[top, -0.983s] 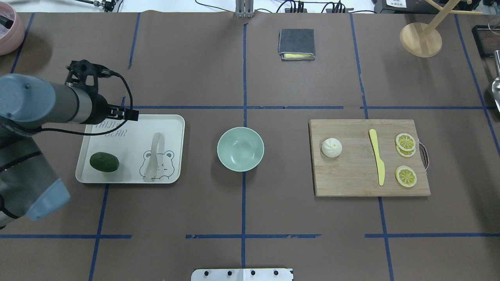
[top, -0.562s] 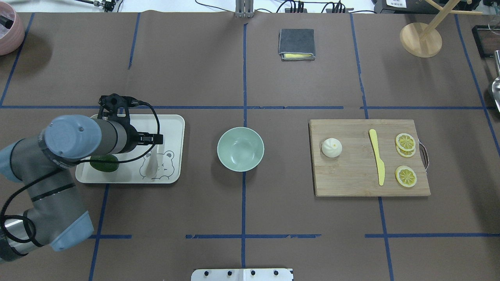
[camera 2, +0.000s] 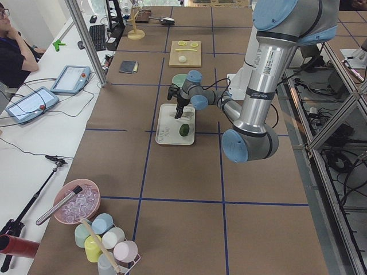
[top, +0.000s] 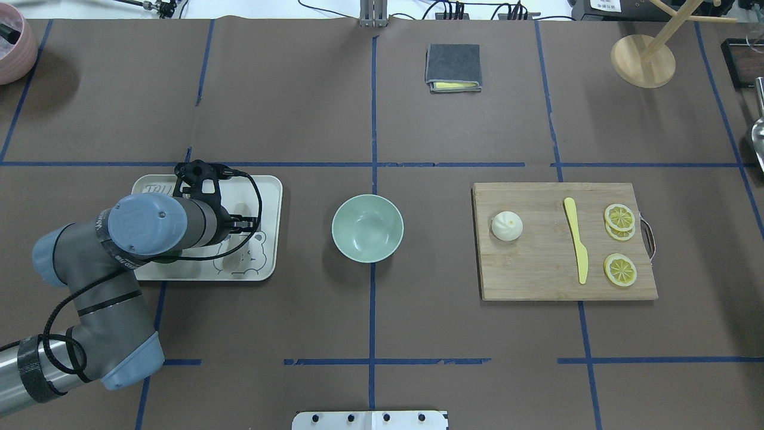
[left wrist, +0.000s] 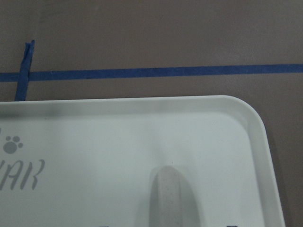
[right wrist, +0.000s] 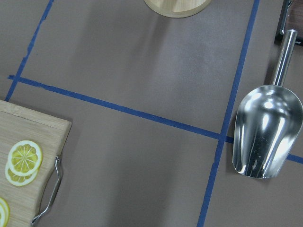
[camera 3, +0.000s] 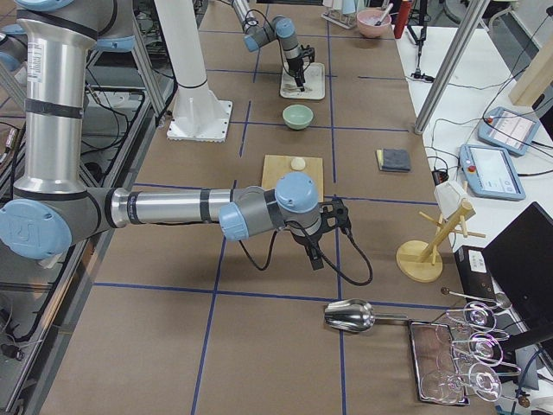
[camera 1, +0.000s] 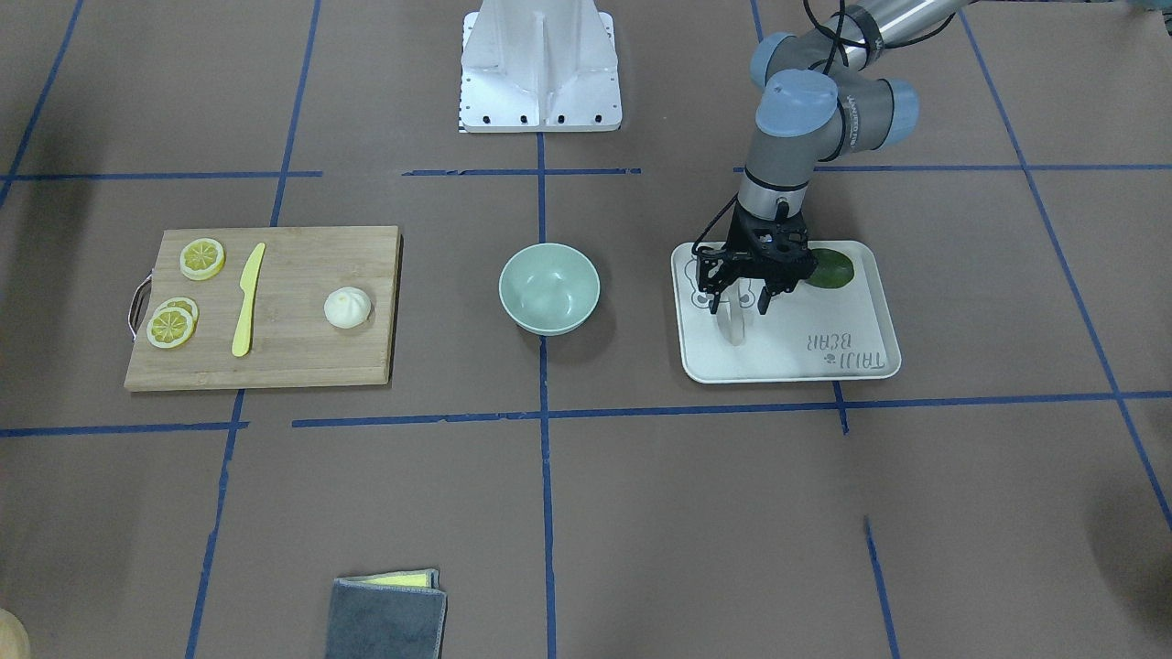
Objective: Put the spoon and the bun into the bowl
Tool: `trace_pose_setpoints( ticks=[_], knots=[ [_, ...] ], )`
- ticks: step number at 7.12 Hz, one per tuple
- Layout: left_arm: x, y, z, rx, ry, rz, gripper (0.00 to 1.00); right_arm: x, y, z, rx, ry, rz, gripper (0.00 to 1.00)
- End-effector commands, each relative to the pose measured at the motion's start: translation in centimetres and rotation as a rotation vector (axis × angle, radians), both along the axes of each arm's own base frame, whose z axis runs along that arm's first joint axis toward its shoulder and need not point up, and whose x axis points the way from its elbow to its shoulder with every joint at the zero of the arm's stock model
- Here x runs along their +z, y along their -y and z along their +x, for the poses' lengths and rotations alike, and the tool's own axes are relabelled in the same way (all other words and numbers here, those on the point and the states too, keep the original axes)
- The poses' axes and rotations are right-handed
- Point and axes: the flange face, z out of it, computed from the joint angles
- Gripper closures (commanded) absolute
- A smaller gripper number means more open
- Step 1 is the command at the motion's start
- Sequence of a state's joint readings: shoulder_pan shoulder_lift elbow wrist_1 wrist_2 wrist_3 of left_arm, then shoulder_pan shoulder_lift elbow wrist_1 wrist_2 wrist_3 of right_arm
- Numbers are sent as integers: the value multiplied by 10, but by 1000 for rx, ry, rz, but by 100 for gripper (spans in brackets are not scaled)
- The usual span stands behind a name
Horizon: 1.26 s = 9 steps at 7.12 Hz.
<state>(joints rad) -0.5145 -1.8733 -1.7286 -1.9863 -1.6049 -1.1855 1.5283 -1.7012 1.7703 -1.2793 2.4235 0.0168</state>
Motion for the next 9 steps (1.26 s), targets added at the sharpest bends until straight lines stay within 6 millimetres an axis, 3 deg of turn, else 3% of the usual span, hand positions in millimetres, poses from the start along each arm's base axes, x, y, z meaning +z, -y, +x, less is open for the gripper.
trace_pose_setpoints(
  ticks=[1,2,5,6,9],
  knots=[
    [-1,1,1,-1,-1,2,96,1,1,0,-1,0,-2,0],
    [-1,0,2,0,-1,2,100,1,1,0,-1,0,-2,0],
    [-3,0,1,-1,-4,3,100,0,1,0,-1,0,0,0],
    [-18,-2,-3,2,-30,15,100,1,1,0,-1,0,-2,0],
    [-122,14,21,-142,-93,-156,100,-1,1,0,0,1,0,0]
  ],
)
